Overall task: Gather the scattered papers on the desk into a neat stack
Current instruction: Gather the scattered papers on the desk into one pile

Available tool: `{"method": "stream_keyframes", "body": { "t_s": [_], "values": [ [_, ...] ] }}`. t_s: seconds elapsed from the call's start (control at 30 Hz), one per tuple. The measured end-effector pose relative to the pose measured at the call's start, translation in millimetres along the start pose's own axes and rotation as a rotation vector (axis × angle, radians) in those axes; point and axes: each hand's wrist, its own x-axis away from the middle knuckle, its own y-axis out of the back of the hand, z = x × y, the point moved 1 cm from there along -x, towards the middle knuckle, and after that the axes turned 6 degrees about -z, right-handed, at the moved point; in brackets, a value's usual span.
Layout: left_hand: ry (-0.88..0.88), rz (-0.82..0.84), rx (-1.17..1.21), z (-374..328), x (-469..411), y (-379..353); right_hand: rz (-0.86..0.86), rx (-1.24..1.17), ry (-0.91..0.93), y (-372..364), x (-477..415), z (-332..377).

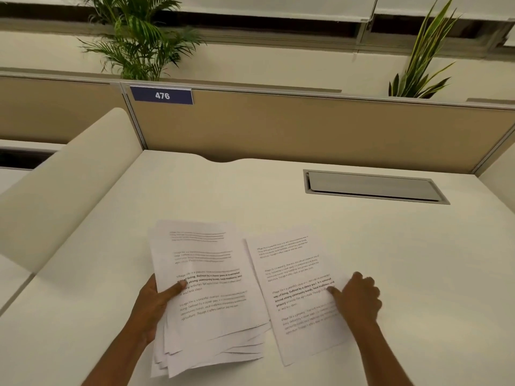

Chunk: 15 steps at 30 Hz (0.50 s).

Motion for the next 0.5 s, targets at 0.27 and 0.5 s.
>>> {"method": "stream_keyframes", "body": {
  "t_s": [0.27,0.5],
  "values": [
    [-0.029,-0.049,-0.206,13,-6,20,0.103,-0.228,-0.013,-9,-11,-7],
    [-0.027,-0.049,-0.210,12,-6,11,-0.105,-0.551,0.001,29,-16,-22]
  ]
}}
